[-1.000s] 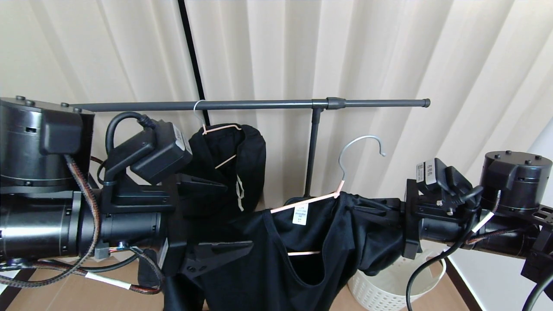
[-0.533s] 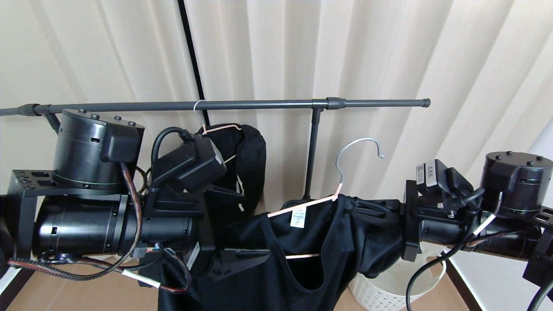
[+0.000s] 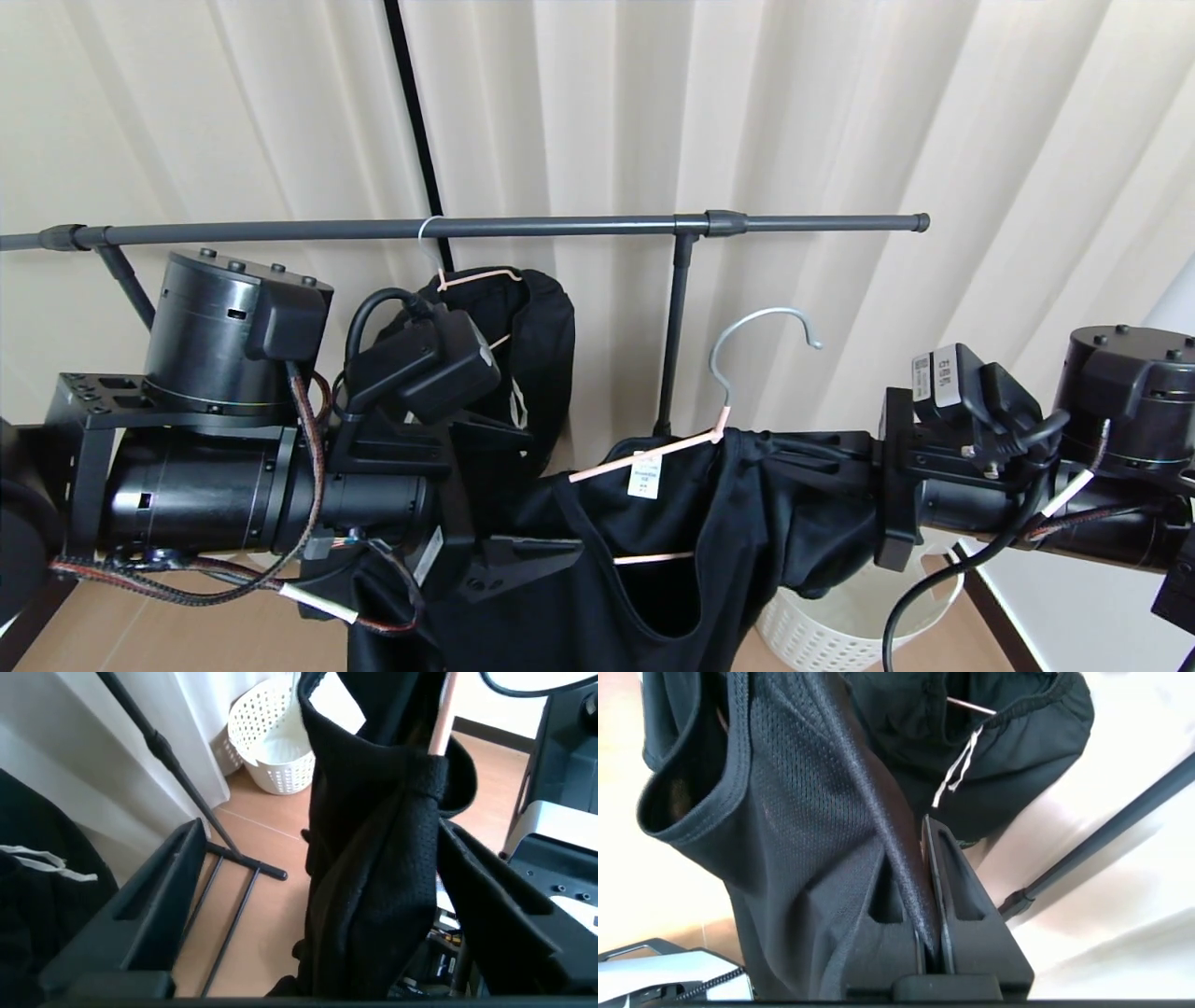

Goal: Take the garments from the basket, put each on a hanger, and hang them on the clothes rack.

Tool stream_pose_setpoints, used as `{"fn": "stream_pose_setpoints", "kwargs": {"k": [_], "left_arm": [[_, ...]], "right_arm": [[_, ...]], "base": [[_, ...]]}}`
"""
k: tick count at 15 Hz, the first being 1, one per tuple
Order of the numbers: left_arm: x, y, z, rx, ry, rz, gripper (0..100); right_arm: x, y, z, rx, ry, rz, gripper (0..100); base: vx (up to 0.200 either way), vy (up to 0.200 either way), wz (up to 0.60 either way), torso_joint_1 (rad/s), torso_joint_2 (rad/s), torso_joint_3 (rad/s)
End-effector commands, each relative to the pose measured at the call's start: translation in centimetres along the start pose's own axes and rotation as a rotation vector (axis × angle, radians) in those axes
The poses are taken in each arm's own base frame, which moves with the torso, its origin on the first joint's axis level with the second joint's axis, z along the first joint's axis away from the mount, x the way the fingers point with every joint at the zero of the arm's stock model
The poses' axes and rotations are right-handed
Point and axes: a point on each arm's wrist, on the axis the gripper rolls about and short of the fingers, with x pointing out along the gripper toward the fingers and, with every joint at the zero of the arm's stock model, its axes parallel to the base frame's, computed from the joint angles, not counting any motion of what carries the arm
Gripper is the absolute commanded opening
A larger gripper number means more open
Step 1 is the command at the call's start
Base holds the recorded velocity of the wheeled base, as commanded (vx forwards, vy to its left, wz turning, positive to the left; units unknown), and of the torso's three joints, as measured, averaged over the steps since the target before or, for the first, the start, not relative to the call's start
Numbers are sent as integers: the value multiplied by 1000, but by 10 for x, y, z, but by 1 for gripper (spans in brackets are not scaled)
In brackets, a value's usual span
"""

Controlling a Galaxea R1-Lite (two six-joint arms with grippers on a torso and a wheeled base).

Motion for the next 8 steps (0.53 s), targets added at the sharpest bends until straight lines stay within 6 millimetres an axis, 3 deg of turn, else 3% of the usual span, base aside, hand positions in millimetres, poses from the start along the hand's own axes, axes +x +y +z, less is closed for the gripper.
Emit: {"fn": "stream_pose_setpoints", "kwargs": {"k": [1,8], "left_arm": [[-1,0,0,-2,-1,3,0],[-13,-3,4,14,-31,21,0]], "right_arm": [[-4,2,4,-9,-14,-3,0],[-5,1,6,-16,-23,-8,0]], "base": [[0,0,0,0,0,0],[0,0,0,0,0,0]]}}
